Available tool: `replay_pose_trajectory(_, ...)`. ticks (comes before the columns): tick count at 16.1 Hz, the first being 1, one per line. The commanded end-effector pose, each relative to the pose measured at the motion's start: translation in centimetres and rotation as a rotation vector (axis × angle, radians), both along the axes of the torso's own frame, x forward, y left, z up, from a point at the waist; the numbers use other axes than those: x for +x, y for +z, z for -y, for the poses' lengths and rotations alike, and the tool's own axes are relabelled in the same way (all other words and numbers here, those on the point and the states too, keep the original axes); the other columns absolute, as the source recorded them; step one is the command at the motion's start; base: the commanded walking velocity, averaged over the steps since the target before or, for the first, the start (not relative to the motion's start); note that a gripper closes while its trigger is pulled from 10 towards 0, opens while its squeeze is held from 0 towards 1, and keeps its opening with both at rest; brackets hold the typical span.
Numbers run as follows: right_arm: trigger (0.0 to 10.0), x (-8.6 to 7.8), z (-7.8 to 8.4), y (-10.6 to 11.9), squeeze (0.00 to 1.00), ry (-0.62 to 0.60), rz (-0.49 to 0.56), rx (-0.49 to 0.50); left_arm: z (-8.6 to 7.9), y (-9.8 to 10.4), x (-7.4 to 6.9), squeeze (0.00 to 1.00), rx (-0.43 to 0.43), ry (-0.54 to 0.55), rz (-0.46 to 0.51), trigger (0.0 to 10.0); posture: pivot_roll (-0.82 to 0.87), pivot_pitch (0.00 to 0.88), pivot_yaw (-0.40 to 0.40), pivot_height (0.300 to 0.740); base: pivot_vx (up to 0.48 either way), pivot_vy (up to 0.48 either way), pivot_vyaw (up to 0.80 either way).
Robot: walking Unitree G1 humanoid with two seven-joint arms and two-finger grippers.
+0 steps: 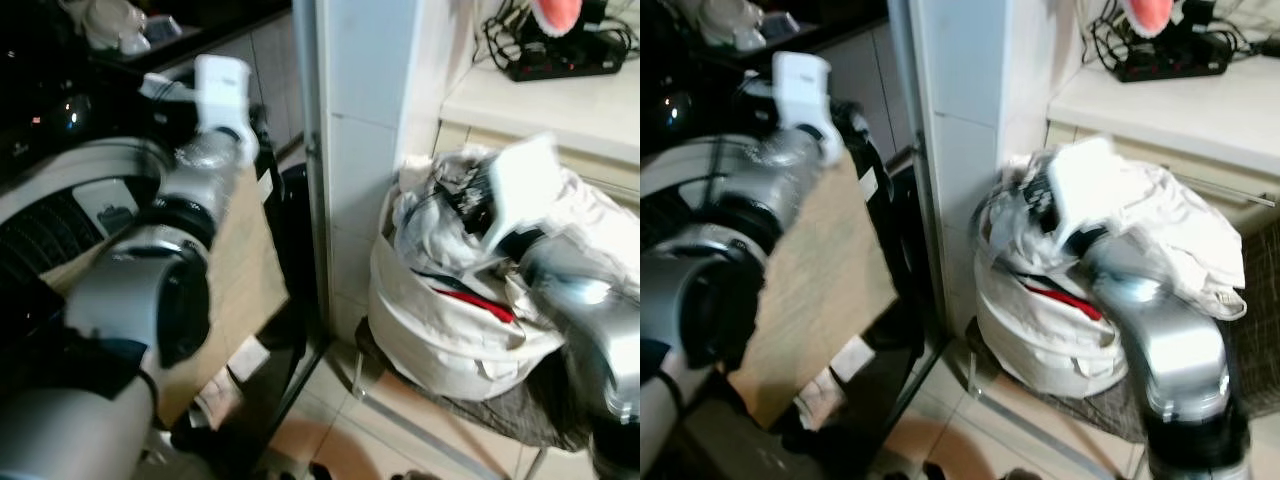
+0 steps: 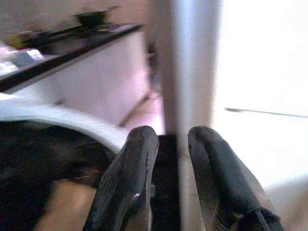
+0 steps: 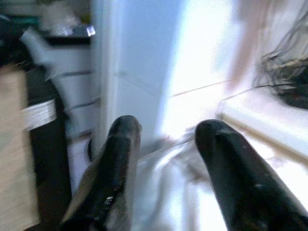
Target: Clothes washing
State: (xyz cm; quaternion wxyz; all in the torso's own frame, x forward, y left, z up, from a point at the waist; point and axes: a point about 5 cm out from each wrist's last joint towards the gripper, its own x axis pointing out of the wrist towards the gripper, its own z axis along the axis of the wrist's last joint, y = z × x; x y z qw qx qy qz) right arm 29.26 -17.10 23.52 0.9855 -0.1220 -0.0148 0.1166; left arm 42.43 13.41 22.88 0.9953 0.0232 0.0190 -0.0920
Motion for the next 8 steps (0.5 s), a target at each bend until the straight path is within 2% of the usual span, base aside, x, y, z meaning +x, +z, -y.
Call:
replay_pose_trajectory(1,10.0,1.0,1.4,0.8,1.0,-0.054,0.003,-0.004,0.3,-0.7,-0.3,0.0,0.01,-0.061,0.009,10.0,-0.21,0.0,0.132,0.74,0.0,0.0,0.0)
replay_pose_trajectory(2,10.0,1.4,2.0,1.1,1.0,-0.079,-0.002,-0.014,0.5,-1.2,-0.4,0.0,0.016,-0.075,0.005,10.0,-0.21,0.0,0.128,0.74,0.0,0.0,0.0)
replay_pose_trajectory(3,10.0,2.2,3.2,1.3,1.0,-0.099,-0.051,-0.049,0.1,-2.4,-0.7,0.0,-0.023,-0.063,-0.012,10.0,-0.2,0.0,0.127,0.74,0.0,0.0,0.0)
replay_pose_trajectory(4,10.0,2.7,3.7,1.5,1.0,-0.098,-0.081,-0.076,-0.1,-3.2,-1.1,0.0,-0.018,-0.091,0.002,10.0,-0.18,0.0,0.111,0.74,0.0,0.0,0.0)
replay_pose_trajectory(6,10.0,2.7,3.7,1.7,1.0,0.012,-0.163,-0.123,-0.6,-4.6,-2.3,0.0,-0.029,-0.151,0.038,10.0,-0.15,0.0,0.082,0.74,0.0,0.0,0.0)
replay_pose_trajectory(8,10.0,2.4,3.8,1.7,1.0,0.057,-0.229,-0.155,-0.9,-4.7,-3.5,0.0,0.004,-0.17,0.07,10.0,-0.12,0.0,0.064,0.74,0.0,0.0,0.0)
